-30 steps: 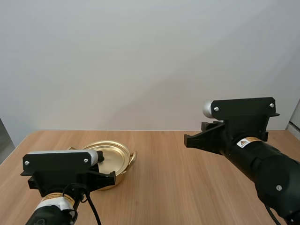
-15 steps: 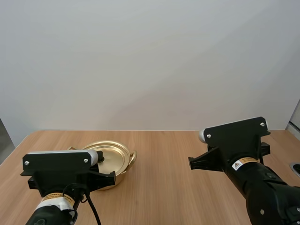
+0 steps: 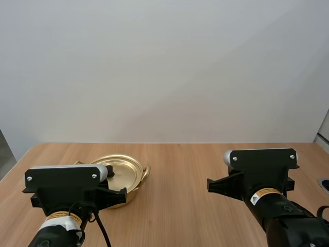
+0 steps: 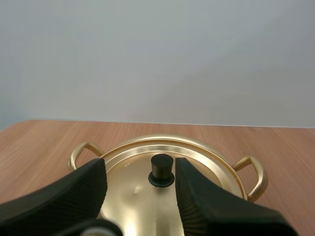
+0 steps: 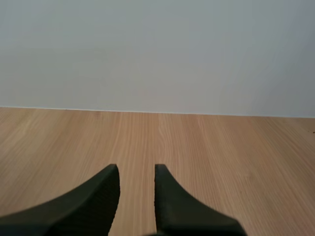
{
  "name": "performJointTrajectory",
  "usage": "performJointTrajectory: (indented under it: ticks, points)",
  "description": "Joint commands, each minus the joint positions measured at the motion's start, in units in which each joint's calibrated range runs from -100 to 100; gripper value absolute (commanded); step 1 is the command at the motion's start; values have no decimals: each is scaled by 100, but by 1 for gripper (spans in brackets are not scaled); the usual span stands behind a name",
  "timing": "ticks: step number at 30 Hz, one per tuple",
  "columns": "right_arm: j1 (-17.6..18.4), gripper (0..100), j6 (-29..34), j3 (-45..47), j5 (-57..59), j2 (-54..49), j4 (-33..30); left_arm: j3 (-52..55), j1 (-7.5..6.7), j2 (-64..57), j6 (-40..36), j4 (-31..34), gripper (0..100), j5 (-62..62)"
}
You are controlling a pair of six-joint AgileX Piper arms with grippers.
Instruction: Open the pot, put the car inside, and close it
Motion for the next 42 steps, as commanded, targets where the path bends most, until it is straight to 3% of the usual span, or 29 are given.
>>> performJointTrajectory:
  ticks: [1, 8, 18, 26, 32, 37, 42]
  points:
    - [3, 43, 179, -5, 3, -8, -42, 0, 2, 0, 3, 5, 70, 10]
    - [64, 43, 179, -5, 47, -185, -60, 0, 2, 0, 3, 5, 70, 10]
    - [81, 42, 179, -5, 969, -1894, -448, 0, 2, 0, 3, 5, 70, 10]
    - [66, 41, 177, -5, 1787, -1894, -482, 0, 2, 0, 3, 5, 70, 10]
    - [66, 40, 177, -5, 2610, -1894, 20, 0, 2, 0, 3, 5, 70, 10]
    - [66, 30, 177, -5, 2587, -1894, 31, 0, 2, 0, 3, 5, 70, 10]
    - [66, 5, 177, -5, 2587, -1894, 31, 0, 2, 0, 3, 5, 70, 10]
